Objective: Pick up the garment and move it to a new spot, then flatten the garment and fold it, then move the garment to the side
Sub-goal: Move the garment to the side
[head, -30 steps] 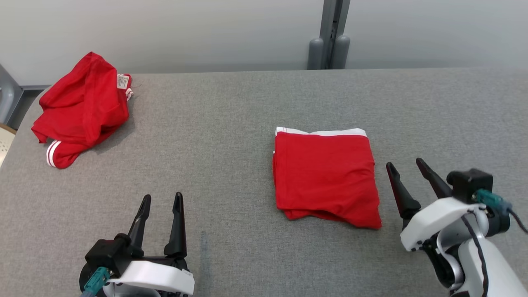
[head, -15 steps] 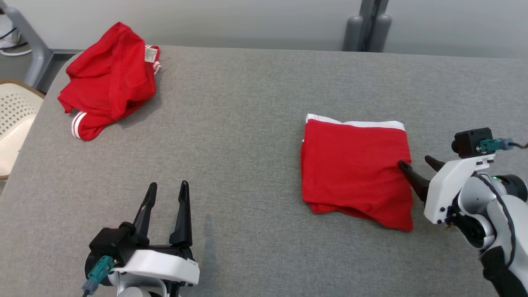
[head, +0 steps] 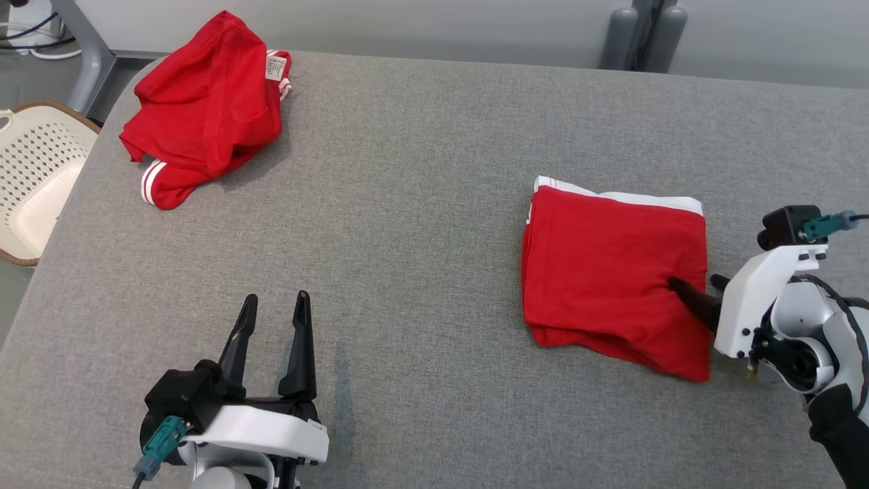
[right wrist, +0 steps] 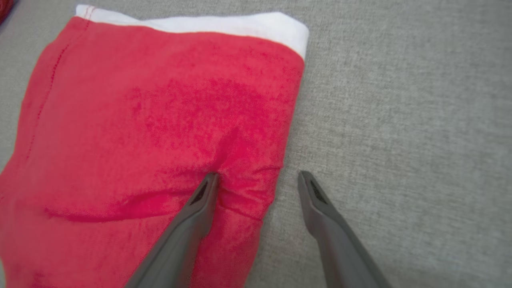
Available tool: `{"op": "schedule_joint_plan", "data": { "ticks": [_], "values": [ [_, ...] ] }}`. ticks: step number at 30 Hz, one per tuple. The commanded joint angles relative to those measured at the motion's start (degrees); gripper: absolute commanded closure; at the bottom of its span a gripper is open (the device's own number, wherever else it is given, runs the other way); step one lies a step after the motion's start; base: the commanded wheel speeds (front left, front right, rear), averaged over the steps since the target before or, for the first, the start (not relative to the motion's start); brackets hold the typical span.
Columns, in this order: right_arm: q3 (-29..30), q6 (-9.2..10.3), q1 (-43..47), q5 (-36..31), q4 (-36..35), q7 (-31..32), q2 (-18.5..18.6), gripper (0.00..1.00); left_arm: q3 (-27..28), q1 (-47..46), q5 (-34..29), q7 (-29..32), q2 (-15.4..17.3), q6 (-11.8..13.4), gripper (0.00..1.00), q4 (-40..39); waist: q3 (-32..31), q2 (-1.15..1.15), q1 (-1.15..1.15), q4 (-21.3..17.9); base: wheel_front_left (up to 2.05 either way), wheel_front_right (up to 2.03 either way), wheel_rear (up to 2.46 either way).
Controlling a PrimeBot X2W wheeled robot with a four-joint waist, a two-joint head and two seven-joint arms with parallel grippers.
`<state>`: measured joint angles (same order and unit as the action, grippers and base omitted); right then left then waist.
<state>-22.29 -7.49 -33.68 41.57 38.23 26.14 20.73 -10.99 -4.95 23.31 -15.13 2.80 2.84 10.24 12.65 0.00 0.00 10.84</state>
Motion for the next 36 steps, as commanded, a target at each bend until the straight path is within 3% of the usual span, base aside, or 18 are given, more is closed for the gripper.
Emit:
{"op": "schedule_joint_plan", "data": {
  "ticks": [1, 2, 3, 4, 5, 6, 14, 24, 31, 36],
  "values": [
    [-1.0, -0.01, -0.55, 0.5, 0.56, 0.12, -0.03, 0.46, 0.07, -1.1, 0.12, -0.02, 0.2, 0.15, 0.0, -0.2, 0.16, 0.0, 0.0, -0.07, 0.0, 0.0, 0.0],
    [-1.69, -0.01, -0.96, 0.73, 0.51, 0.03, 0.02, 0.62, 0.09, -1.12, 0.05, -0.02, 0.2, 0.19, 0.0, -0.29, 0.25, 0.0, 0.0, -0.17, 0.0, 0.0, 0.0],
    [-1.69, -0.01, -0.96, 0.73, 0.51, 0.03, 0.02, 0.62, 0.09, -1.12, 0.05, -0.02, 0.2, 0.19, 0.0, -0.29, 0.25, 0.0, 0.0, -0.17, 0.0, 0.0, 0.0],
    [-2.25, -0.01, -1.4, 0.98, 0.36, -0.18, 0.18, 0.73, 0.11, -1.15, -0.02, -0.01, 0.2, 0.24, 0.0, -0.37, 0.33, 0.0, 0.0, -0.31, 0.0, 0.0, 0.0],
    [-2.67, -0.01, -1.85, 0.97, 0.22, -0.49, 0.51, 0.91, 0.1, -1.18, -0.15, -0.01, 0.2, 0.23, 0.0, -0.52, 0.41, 0.0, 0.0, -0.5, 0.0, 0.0, 0.0],
    [-3.22, -0.01, -2.29, 1.0, 0.13, -0.86, 0.89, 1.0, 0.06, -1.23, -0.31, -0.02, 0.2, 0.11, 0.0, -0.72, 0.49, 0.0, 0.0, -0.73, 0.0, 0.0, 0.0],
    [-6.05, -0.01, -4.99, 1.39, -0.6, -4.05, 3.74, 1.0, 0.19, -1.66, -1.79, -0.02, 0.2, -0.58, 0.0, -1.96, 1.14, 0.0, 0.0, -5.08, 0.0, 0.0, 0.0],
    [-5.92, -0.01, -8.11, 1.89, -0.56, -7.44, 6.86, 1.0, 0.09, -2.64, -4.16, -0.01, 0.6, -1.66, 0.0, -2.08, 4.23, 0.0, 0.0, -16.76, 0.0, 0.0, 0.0],
    [-5.98, -0.01, -10.38, 1.62, 0.56, -10.03, 5.69, 1.0, -1.06, -4.27, -5.4, 0.78, 2.04, -2.3, 0.0, -1.53, 6.83, 0.0, 0.0, -24.76, 0.0, 0.0, 0.0],
    [-6.8, -0.01, -11.88, 1.96, 2.58, -11.86, 4.49, 1.0, -2.02, -5.79, -6.0, 1.65, 2.58, -2.58, 0.0, -1.64, 7.9, 0.0, 0.0, -26.66, 0.0, 0.0, 0.0]
  ]
}}
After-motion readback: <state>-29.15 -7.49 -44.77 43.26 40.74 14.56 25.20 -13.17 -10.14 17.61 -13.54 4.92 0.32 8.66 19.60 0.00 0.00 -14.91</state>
